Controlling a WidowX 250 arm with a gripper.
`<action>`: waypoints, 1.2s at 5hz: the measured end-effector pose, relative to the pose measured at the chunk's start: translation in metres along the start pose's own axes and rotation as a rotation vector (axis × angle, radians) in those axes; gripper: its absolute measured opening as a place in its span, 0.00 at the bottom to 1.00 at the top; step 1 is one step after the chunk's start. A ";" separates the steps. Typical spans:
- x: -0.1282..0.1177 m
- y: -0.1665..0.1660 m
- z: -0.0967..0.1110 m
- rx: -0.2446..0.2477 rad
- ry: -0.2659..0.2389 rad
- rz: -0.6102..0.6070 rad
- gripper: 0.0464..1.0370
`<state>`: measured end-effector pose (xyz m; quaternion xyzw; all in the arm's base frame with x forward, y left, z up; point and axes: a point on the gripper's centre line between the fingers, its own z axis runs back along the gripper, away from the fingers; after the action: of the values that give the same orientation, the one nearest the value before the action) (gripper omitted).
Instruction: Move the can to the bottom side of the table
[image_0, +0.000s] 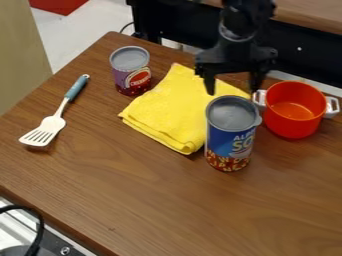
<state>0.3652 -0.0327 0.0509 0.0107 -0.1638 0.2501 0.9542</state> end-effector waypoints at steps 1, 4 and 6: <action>-0.006 -0.009 -0.007 0.017 0.043 -0.056 0.96; -0.036 0.011 -0.008 0.059 0.238 -0.258 0.96; -0.063 0.027 -0.011 0.050 0.212 -0.371 0.96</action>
<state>0.3039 -0.0378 0.0189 0.0379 -0.0517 0.0738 0.9952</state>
